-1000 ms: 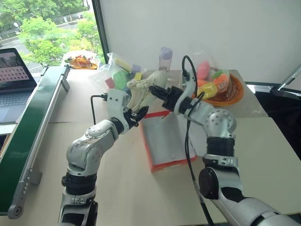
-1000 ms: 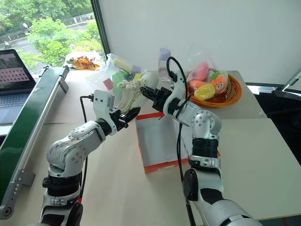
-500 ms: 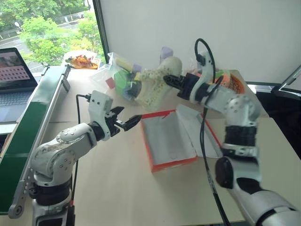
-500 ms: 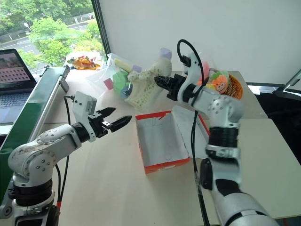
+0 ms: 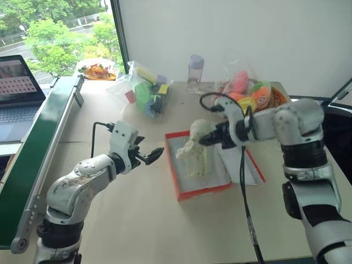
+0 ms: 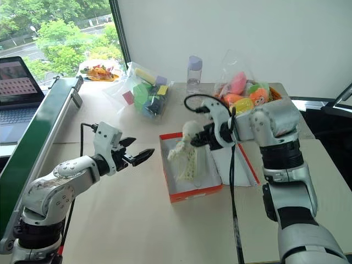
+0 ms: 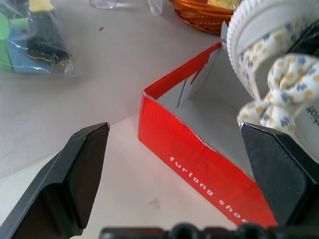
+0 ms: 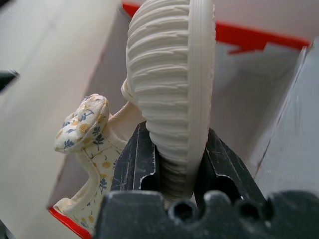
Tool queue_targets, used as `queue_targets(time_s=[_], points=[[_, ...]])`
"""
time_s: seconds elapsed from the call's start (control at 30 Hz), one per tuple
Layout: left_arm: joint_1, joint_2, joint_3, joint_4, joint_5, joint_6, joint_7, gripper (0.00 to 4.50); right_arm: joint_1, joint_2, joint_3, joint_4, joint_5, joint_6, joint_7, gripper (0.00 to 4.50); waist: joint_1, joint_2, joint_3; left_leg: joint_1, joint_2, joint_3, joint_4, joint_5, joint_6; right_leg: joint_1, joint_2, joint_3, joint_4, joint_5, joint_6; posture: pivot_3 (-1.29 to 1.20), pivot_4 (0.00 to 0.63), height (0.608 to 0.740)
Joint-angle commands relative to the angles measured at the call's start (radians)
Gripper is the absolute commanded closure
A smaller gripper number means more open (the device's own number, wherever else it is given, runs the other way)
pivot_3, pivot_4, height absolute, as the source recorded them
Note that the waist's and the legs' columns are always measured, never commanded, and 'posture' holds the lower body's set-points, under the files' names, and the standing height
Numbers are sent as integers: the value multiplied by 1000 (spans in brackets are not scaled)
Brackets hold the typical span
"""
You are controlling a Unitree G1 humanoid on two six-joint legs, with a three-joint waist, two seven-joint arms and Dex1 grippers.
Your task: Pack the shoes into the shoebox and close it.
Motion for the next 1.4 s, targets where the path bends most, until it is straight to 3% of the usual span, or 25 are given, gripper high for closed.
queue_targets(time_s=[0.03,0.3,0.63,0.7,1.0,1.3,1.4], points=[[46,89,-22,-106,13,-55,-95,0,13,-67,98,-30,-65,-98,57,4017,-2,0,0,0,0,0,0,0,0,0,0,0,0,0,0,0,150,740],[79,137,-52,-150,17,-67,-146,0,32,-150,301,29,-198,-265,210,4017,-1,0,0,0,0,0,0,0,0,0,0,0,0,0,0,0,150,740],[81,129,-57,-165,29,-58,-136,0,42,-41,456,243,-429,-527,293,4017,-1,-4,-3,5,1,0,1,0,0,5,1,0,0,0,0,0,150,740],[86,128,-54,-173,26,-54,-132,0,32,-18,442,281,-451,-543,314,3043,-1,-4,-3,10,1,0,1,0,0,10,1,0,-1,0,0,0,150,740],[97,125,-54,-179,25,-51,-127,0,-52,8,326,182,-440,-424,336,56,1,-1,-1,11,1,0,0,0,0,11,1,-1,-2,-1,0,0,150,740],[72,126,-72,-142,38,-65,-143,0,-116,2,192,4,-417,-261,285,24,0,-1,-1,10,1,0,0,0,0,9,1,-1,-1,-1,-1,0,150,740],[74,119,-53,-133,46,-47,-115,0,-111,71,11,-30,-377,-320,229,24,1,-1,-1,10,1,0,0,0,0,9,1,-1,-1,-1,-1,0,150,740]])
